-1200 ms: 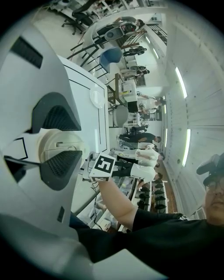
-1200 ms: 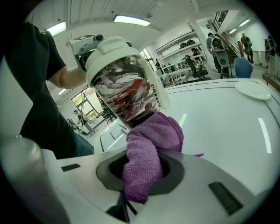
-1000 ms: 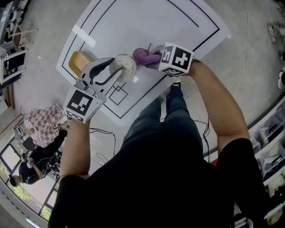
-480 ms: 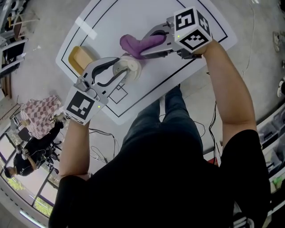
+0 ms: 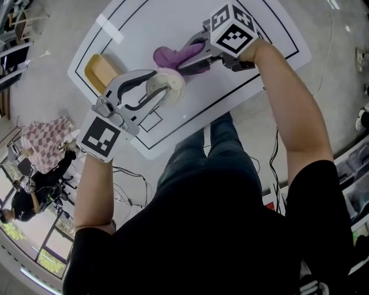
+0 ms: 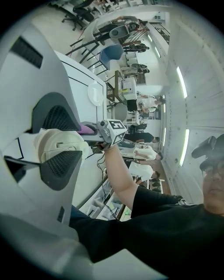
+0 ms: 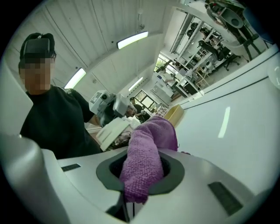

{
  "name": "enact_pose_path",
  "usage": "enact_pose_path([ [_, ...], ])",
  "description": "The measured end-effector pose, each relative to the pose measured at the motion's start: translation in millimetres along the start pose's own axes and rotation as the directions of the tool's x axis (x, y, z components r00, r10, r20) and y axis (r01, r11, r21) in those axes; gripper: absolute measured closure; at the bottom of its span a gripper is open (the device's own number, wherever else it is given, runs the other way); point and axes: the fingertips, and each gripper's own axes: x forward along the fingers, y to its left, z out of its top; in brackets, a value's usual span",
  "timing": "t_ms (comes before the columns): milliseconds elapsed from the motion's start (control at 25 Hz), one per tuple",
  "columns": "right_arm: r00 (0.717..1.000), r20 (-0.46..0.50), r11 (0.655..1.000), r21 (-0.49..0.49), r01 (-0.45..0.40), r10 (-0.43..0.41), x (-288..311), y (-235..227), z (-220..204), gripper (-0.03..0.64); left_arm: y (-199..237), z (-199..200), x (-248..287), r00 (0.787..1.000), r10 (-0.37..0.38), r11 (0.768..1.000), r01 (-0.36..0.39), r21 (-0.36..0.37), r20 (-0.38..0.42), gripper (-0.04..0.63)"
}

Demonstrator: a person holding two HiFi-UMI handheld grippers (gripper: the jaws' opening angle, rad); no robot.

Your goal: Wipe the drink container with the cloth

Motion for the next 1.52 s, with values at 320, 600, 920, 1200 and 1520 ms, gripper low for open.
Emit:
enact_pose_path([
  [320,0.961,-0.209,0.983,-0.021,0.183,-0.183,14,-35,-27,0.538,0,0,-2,1.000,0.003,1.000,-0.003,0.000,-0.001,0.431],
  [600,0.888,-0.344,0.952,-0.087,0.295,-0.307,25,-60,-45,0.540,2,-4,-1,1.000,0.015,1.000,-0.015,-0.002,-0.003,0.432],
  [920,0.892,-0.208,0.916,-0.100,0.388,-0.401,11,-35,-31,0.538,3,-6,-1,0.999,0.030,0.999,-0.030,-0.015,-0.013,0.431],
  [1200,0.790,-0.027,0.783,-0.161,0.601,-0.612,-43,22,5,0.538,8,-1,0,0.996,0.079,0.995,-0.081,-0.057,-0.038,0.400],
  [1520,0.638,0.211,0.618,-0.156,0.770,-0.741,-111,119,43,0.538,1,14,-8,0.988,0.139,0.985,-0.145,-0.089,-0.068,0.379],
])
